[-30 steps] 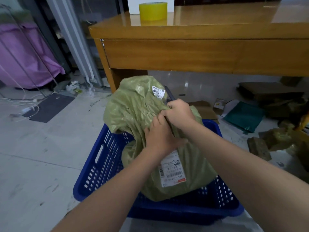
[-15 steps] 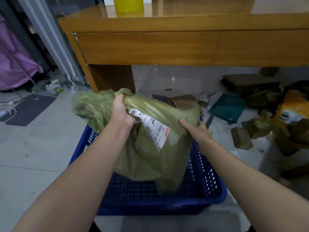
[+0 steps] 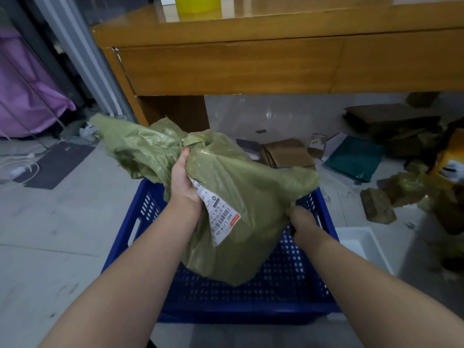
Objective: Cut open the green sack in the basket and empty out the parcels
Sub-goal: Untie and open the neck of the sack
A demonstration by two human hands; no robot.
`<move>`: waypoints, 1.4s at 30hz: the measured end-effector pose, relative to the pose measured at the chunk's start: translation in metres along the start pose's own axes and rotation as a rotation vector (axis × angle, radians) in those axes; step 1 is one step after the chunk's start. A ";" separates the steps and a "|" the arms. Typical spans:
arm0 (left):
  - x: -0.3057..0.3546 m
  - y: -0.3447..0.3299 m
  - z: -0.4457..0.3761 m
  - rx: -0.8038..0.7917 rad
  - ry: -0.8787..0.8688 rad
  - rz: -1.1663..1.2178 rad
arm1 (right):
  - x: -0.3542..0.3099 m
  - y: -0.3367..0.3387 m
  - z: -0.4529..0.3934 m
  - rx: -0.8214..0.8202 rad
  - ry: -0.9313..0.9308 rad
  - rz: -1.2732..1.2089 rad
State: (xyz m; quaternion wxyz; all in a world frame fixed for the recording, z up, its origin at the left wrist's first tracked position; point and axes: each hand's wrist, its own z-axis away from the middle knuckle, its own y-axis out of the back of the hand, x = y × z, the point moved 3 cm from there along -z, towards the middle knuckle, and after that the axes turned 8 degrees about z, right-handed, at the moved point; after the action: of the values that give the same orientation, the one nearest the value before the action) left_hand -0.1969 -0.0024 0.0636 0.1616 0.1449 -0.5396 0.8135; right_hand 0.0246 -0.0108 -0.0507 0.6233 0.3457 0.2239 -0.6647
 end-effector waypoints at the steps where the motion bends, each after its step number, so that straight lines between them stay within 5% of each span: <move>1: 0.007 0.003 -0.002 0.024 -0.030 0.017 | -0.005 -0.001 0.000 -0.002 0.039 -0.118; 4: 0.020 0.015 -0.004 0.215 -0.047 -0.099 | -0.036 -0.004 0.016 -0.094 0.207 -0.355; 7: 0.013 0.034 -0.004 0.512 -0.021 -0.750 | -0.062 -0.020 0.037 -0.215 0.334 -0.357; 10: -0.004 0.038 -0.004 0.589 -0.054 -1.422 | -0.080 -0.044 0.056 -0.281 0.381 -0.311; 12: -0.006 0.026 0.003 0.627 -0.270 -1.714 | -0.092 -0.054 0.066 -0.306 0.428 -0.241; 15: -0.007 -0.003 -0.005 0.250 -0.468 -1.641 | -0.105 -0.066 0.082 -0.364 0.533 -0.077; 19: -0.010 -0.022 -0.015 -0.266 -0.094 -1.640 | -0.112 -0.073 0.098 -0.460 0.665 0.041; 21: -0.016 -0.030 -0.006 -0.362 -0.057 -1.693 | -0.116 -0.069 0.100 -0.463 0.677 0.026; 25: -0.013 -0.028 -0.001 -0.235 -0.206 -1.355 | -0.128 -0.049 0.094 -0.294 0.709 0.082; 28: 0.007 -0.021 0.003 -0.178 -0.218 -1.127 | -0.132 -0.022 0.075 -0.030 0.706 0.749; 31: 0.015 -0.027 0.011 -0.263 -0.186 -0.953 | -0.111 -0.018 0.061 -0.082 0.620 1.102; 35: 0.031 -0.033 0.004 -0.070 -0.412 -0.848 | -0.112 -0.036 0.074 -0.016 0.761 0.882; 39: 0.053 -0.048 0.019 -0.065 -0.796 -0.844 | -0.145 -0.048 0.092 -0.115 0.773 0.243; 42: 0.054 -0.050 0.035 0.041 -1.001 -0.763 | -0.155 -0.067 0.098 -0.142 0.756 0.387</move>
State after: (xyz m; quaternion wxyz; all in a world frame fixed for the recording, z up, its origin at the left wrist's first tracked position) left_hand -0.2224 -0.0106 0.1400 0.1655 0.6935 -0.4445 0.5423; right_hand -0.0610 0.0302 0.1198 0.6327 0.5569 0.4128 -0.3452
